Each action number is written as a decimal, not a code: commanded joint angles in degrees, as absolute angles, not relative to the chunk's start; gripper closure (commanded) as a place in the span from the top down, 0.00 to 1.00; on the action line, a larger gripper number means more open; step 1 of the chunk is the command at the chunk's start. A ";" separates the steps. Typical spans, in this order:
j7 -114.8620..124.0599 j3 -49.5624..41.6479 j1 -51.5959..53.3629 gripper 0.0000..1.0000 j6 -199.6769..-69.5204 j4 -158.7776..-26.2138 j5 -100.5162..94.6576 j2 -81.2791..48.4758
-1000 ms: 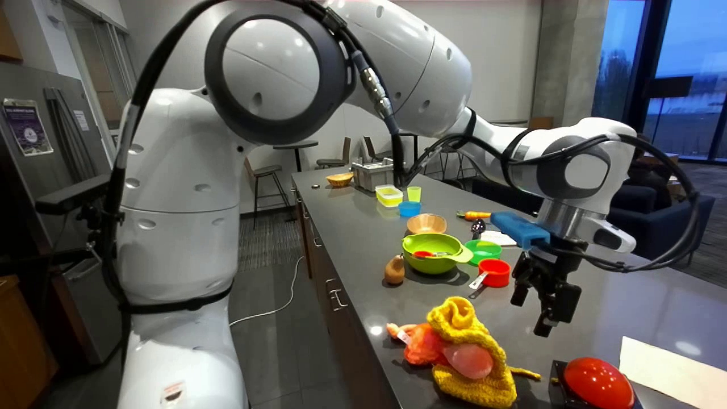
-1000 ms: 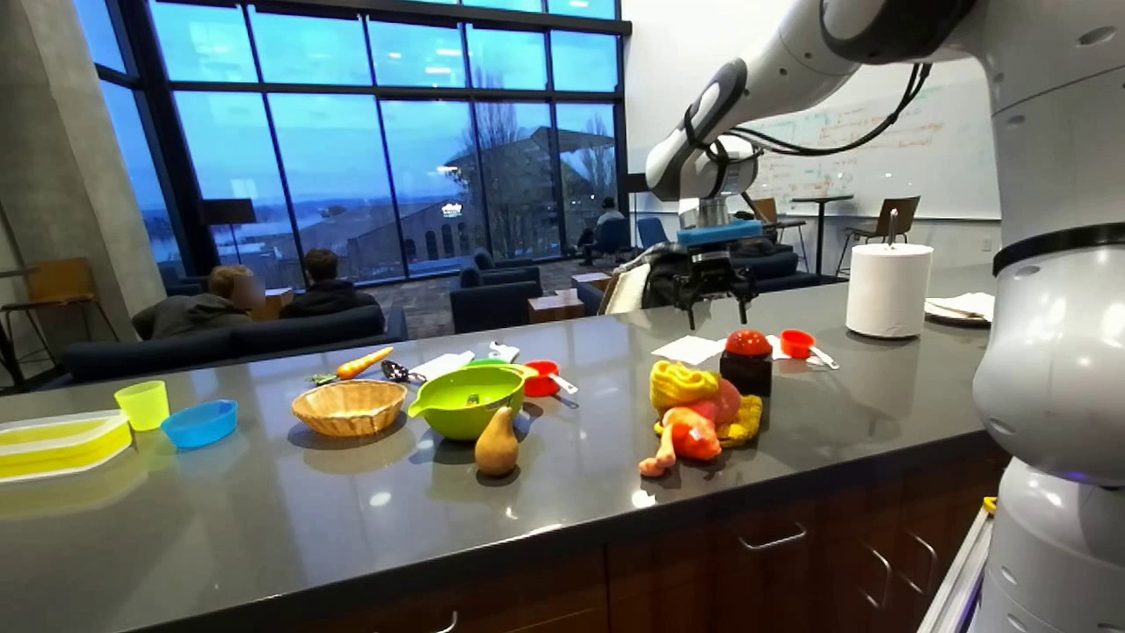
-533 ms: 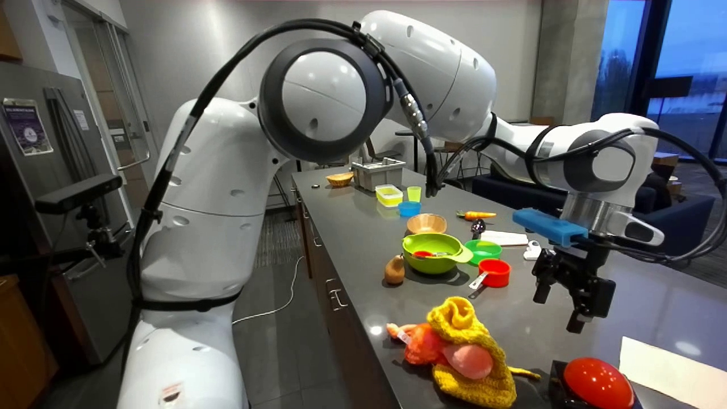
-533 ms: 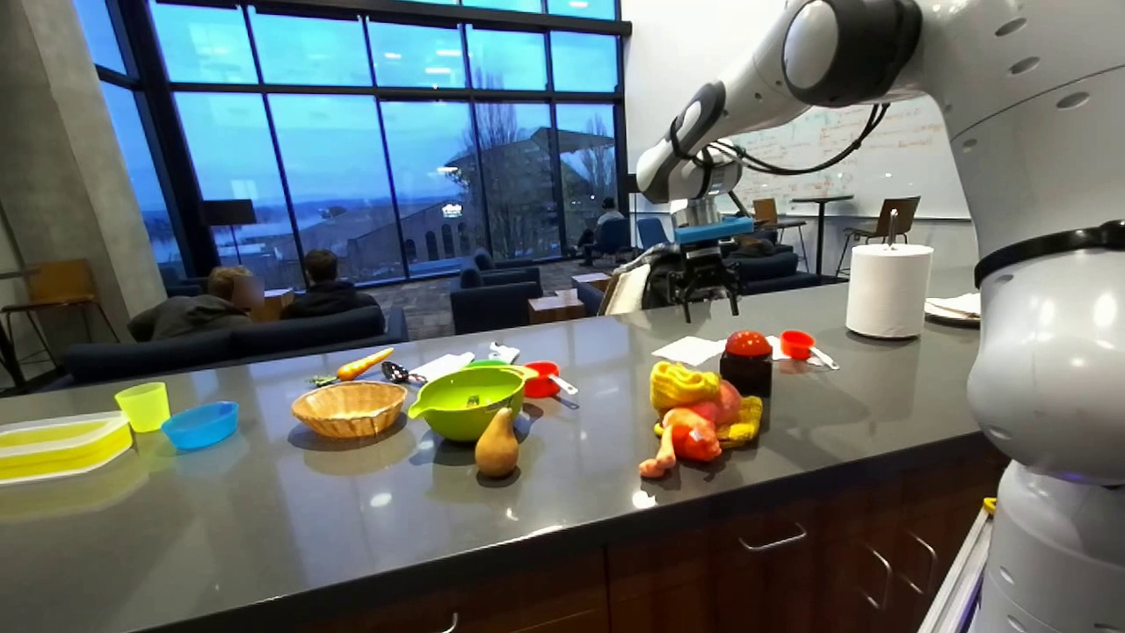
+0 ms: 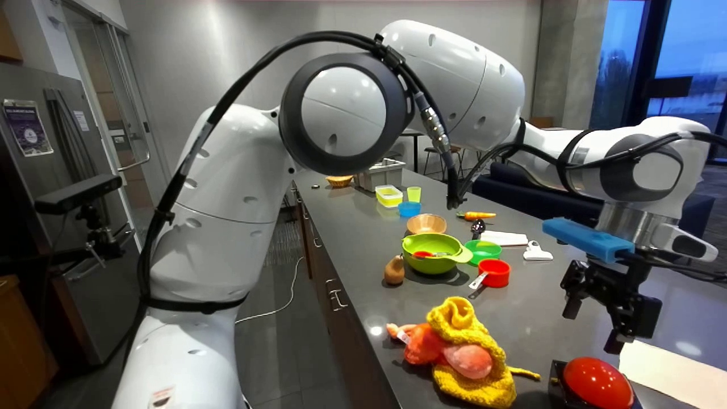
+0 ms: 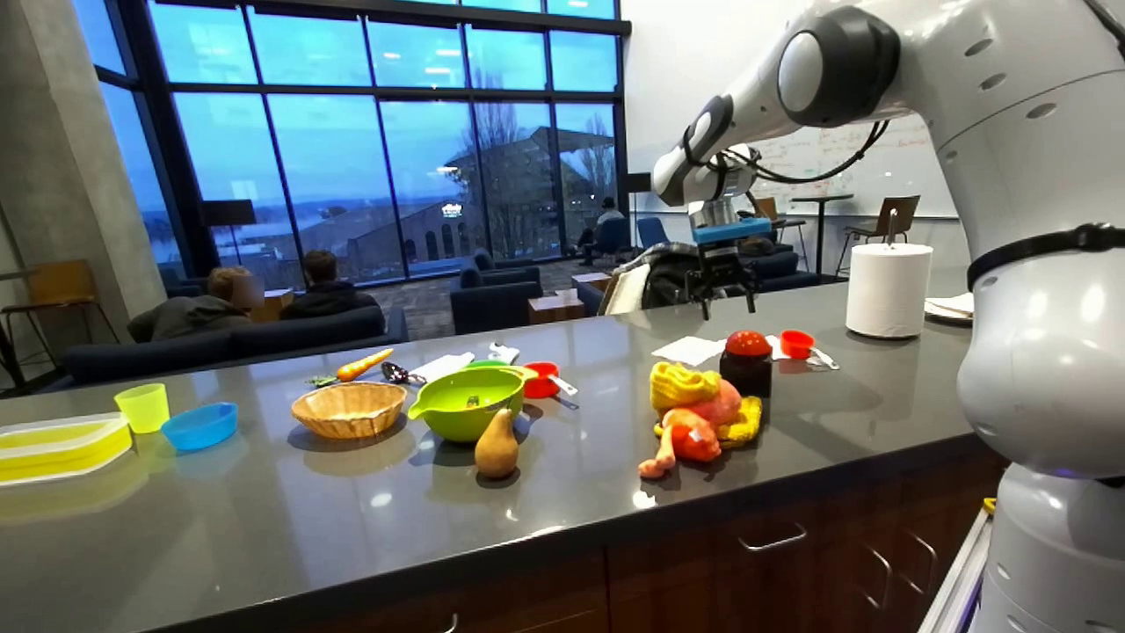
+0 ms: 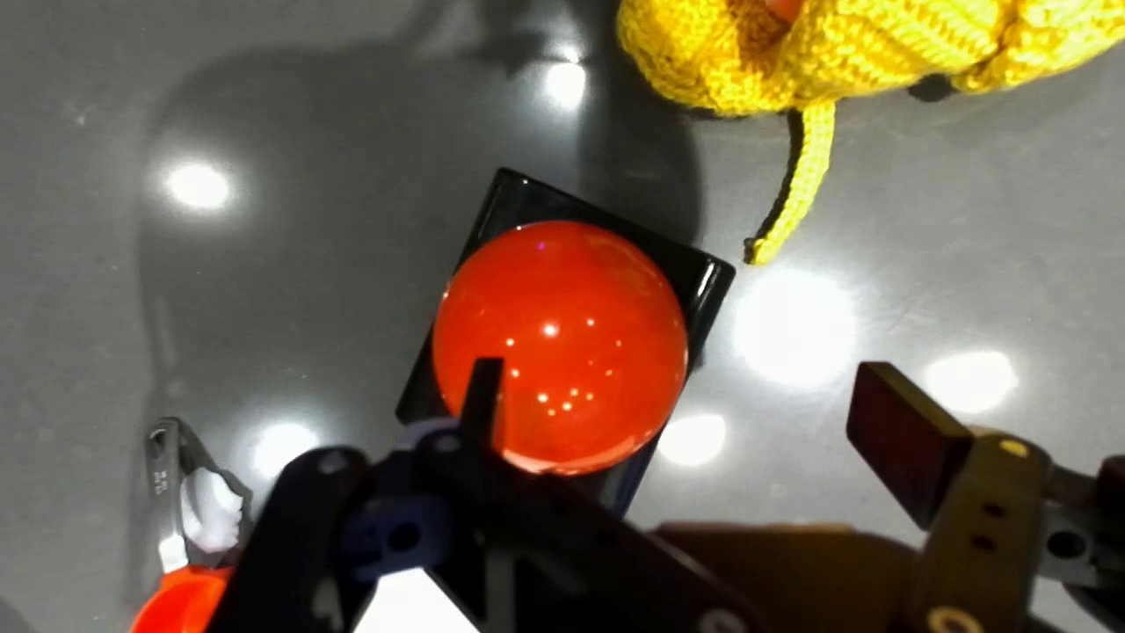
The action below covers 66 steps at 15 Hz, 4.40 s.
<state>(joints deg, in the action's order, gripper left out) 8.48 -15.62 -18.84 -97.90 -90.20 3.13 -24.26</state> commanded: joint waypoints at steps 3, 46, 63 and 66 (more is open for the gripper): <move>6.53 -15.98 -20.48 0.61 -96.32 -88.08 2.42 -25.68; 1.00 -15.29 -23.65 0.00 -97.89 -91.39 9.02 -28.26; 2.85 -16.18 -21.93 0.00 -96.10 -89.28 5.33 -25.14; 4.02 -16.46 -20.96 0.00 -95.93 -88.88 3.71 -23.63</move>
<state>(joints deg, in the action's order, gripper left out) 1.99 -16.34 -22.05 -97.00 -88.67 5.93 -26.48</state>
